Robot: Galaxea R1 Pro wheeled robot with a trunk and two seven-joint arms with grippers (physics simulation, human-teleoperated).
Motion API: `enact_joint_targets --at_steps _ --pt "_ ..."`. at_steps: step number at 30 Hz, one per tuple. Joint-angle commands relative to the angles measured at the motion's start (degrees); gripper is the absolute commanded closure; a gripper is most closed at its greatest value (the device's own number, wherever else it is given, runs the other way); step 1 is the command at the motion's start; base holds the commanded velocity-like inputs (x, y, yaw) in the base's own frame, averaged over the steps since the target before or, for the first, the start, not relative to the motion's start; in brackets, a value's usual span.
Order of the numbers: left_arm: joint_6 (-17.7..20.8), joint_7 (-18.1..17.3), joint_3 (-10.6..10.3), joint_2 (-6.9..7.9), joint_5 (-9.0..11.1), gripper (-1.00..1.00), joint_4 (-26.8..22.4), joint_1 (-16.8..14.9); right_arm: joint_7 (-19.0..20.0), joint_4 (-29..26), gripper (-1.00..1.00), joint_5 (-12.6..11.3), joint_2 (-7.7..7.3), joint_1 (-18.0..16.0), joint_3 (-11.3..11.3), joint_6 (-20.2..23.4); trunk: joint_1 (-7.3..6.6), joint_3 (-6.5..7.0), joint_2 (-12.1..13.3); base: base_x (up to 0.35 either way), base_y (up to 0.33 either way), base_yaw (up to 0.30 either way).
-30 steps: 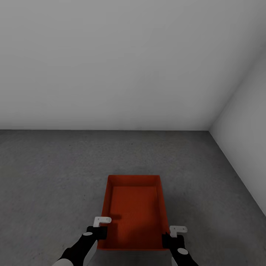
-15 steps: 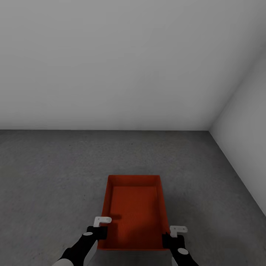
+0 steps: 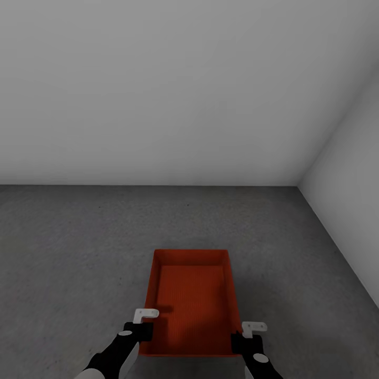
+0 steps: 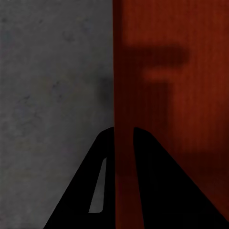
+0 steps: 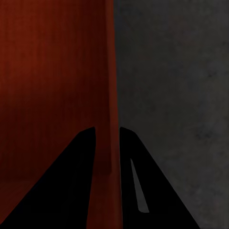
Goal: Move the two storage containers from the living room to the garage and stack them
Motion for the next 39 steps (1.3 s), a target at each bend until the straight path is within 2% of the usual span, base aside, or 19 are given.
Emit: enact_joint_targets --at_steps 1,8,9,39 --pt "0.3 -1.8 -1.2 -2.06 -0.1 1.0 -0.3 0.0 -0.8 0.2 1.0 0.1 0.11 0.0 -1.0 0.0 -0.01 -0.04 0.0 0.0 0.0 0.0" --pt "0.4 -1.8 -1.2 -2.06 -0.1 1.0 -0.3 0.0 -0.8 0.2 1.0 0.1 0.11 0.0 -1.0 0.1 -0.01 -0.04 0.0 0.0 0.0 0.0" --pt "0.4 -1.8 -1.2 -2.06 0.0 -1.0 -0.3 0.0 -0.8 0.2 -1.0 0.1 0.11 0.0 -1.0 0.1 -0.01 -0.04 0.0 0.0 0.0 0.0" --pt "0.4 -2.4 -1.2 -2.06 0.0 -1.0 -0.3 0.0 -0.8 0.2 -1.0 0.1 0.11 0.0 -1.0 0.0 -0.01 -0.04 0.0 0.0 0.0 0.0"
